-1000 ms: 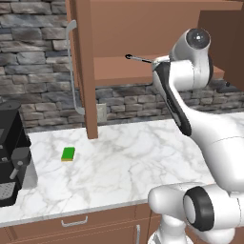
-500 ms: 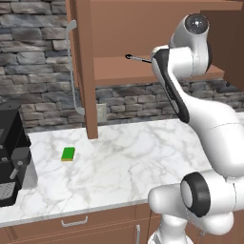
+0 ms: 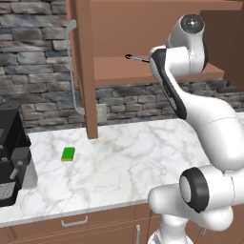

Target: Pick the jam and jam from the counter and place them in the cabinets closest to them.

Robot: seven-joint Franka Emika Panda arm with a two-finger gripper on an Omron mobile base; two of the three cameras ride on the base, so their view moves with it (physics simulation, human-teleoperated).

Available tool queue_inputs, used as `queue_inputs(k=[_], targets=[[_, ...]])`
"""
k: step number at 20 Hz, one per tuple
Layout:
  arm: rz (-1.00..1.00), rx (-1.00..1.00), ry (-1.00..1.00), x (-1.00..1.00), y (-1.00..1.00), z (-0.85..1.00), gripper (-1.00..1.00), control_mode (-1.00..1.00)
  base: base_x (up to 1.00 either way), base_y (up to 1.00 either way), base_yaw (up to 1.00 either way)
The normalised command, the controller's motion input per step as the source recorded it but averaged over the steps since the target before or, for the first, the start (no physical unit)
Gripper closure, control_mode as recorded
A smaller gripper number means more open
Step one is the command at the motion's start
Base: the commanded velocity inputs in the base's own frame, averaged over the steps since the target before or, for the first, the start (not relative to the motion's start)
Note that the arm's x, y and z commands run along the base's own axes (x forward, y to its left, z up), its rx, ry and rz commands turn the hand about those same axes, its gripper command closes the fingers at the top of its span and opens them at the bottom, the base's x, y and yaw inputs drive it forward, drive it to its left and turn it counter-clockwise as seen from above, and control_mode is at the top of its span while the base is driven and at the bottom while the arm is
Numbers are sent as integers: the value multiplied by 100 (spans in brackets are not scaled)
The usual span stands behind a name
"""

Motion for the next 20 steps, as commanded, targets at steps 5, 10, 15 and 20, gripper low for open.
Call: queue_inputs(k=[5, 10, 15, 20], targets=[[-2, 0, 0, 65, 13, 0, 100, -100, 0, 0, 0], [-1, 0, 0, 67, 10, 0, 100, -100, 0, 0, 0], [-2, 0, 0, 73, 11, 0, 100, -100, 0, 0, 0], [-3, 0, 0, 68, 14, 0, -100, -100, 0, 0, 0]])
